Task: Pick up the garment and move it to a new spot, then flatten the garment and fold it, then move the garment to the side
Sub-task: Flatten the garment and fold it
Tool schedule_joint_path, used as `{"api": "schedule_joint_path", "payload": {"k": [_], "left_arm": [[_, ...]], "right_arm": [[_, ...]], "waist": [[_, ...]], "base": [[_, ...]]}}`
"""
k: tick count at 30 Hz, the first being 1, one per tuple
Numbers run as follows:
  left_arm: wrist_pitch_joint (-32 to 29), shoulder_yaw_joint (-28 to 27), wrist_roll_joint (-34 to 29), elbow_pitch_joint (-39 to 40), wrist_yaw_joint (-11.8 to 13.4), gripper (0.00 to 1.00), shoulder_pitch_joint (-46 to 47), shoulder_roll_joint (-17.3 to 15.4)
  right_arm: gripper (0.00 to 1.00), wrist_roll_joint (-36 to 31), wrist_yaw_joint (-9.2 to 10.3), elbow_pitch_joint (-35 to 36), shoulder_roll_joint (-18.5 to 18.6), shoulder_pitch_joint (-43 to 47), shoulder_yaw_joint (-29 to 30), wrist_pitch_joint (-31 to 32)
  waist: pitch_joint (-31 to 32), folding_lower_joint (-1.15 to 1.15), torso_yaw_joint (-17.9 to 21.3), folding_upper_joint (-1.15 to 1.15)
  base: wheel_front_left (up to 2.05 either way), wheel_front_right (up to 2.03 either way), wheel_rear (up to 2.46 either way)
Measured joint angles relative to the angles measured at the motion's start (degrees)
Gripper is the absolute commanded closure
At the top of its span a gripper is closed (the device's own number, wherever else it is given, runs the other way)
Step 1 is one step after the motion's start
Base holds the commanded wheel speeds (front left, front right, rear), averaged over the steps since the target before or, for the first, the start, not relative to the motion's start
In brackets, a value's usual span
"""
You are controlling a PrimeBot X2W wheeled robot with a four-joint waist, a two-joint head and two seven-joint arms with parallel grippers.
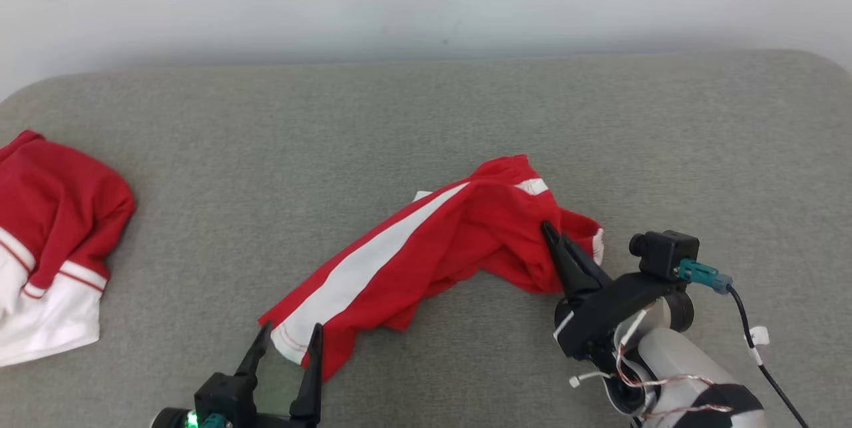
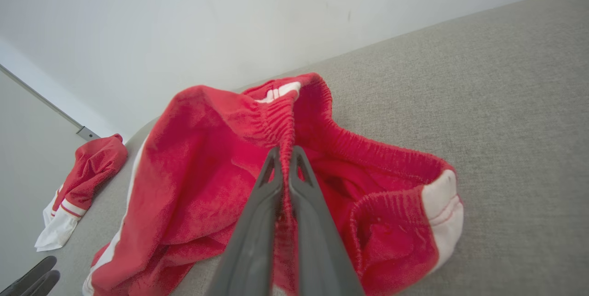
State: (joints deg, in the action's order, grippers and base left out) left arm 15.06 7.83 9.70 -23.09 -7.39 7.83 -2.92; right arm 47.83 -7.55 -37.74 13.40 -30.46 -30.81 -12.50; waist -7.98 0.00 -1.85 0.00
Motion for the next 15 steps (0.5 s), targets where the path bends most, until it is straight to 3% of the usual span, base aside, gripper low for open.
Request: {"api": "schedule_joint_path", "payload": {"k": [8, 15], "left_arm": [[0.0, 0.98, 0.38, -0.62, -0.01, 0.0, -0.76, 0.02], [0.0, 0.89, 0.41, -1.94, -0.01, 0.0, -1.71, 0.02]], "right_arm": [[1.0, 1.71, 0.0, 10.03, 6.12, 8.37, -1.3, 6.92], [1.0, 3.08, 0.0, 16.44, 11.35, 14.66, -1.26, 12.76]], "waist": [[1.6, 0.0, 4.08, 0.0], [2.37, 0.0, 5.38, 0.0]], "base": [[0.0, 0.0, 0.0], [0.0, 0.0, 0.0]]}}
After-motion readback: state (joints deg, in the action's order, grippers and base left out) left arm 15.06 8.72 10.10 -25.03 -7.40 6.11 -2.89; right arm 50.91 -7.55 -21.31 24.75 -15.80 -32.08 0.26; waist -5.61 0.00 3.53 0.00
